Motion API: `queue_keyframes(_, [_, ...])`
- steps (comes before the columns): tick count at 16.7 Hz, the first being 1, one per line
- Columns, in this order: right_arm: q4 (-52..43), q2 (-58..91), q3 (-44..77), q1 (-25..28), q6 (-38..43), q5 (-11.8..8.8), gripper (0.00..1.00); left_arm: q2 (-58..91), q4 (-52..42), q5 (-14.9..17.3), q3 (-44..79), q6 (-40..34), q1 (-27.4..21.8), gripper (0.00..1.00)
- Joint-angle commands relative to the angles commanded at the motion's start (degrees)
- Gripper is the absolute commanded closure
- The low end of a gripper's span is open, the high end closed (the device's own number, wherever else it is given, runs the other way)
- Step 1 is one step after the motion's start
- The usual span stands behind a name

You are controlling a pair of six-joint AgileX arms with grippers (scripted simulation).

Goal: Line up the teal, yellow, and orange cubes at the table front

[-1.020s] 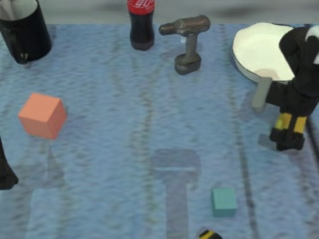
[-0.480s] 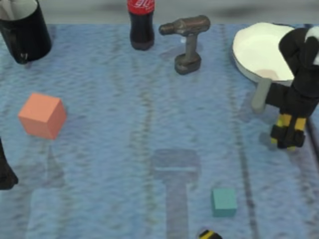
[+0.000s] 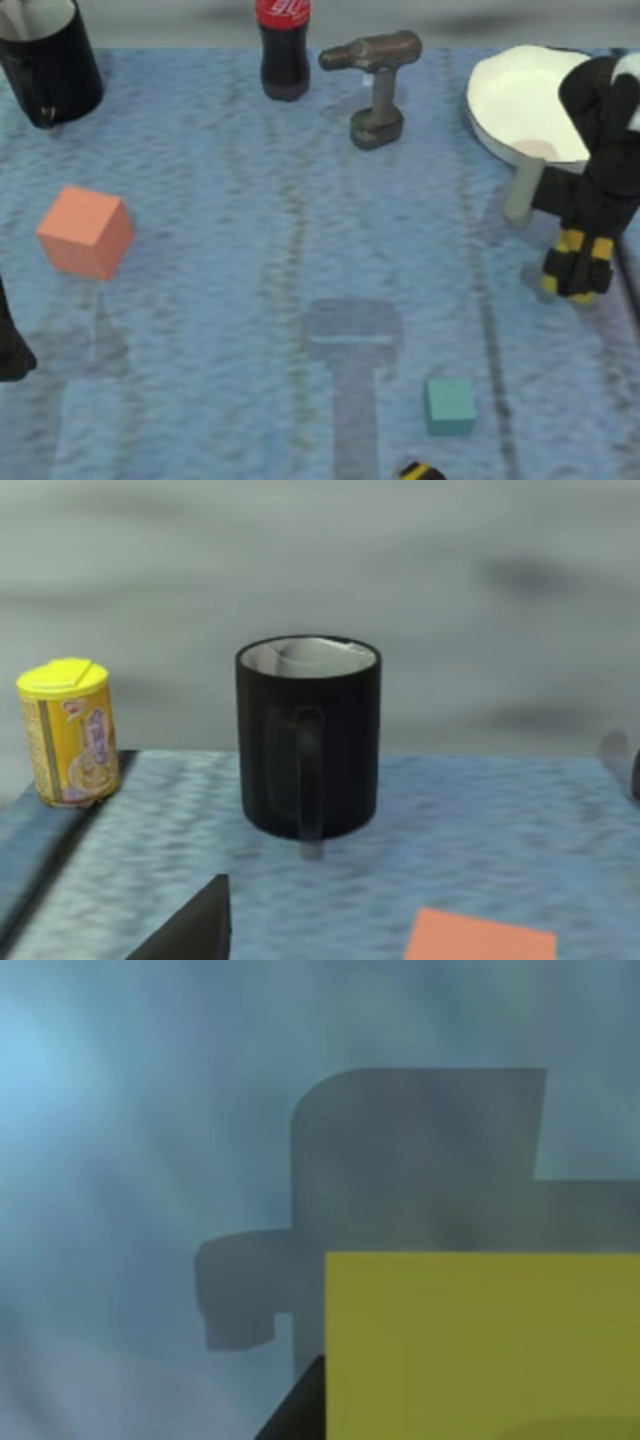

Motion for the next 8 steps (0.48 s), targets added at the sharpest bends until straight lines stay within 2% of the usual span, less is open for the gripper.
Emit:
queue_keyframes(3, [0.00,0.00,0.00,0.00,0.00,0.00,1.00,0.00,0.00,0.00,0.00,0.00,0.00,0.00])
queue_keyframes(8, [-5.67,-3.23,2.82,-0.04,0.75,-0.43,1.00,0.00,0.00,0.00,0.00,0.00,0.00,0.00])
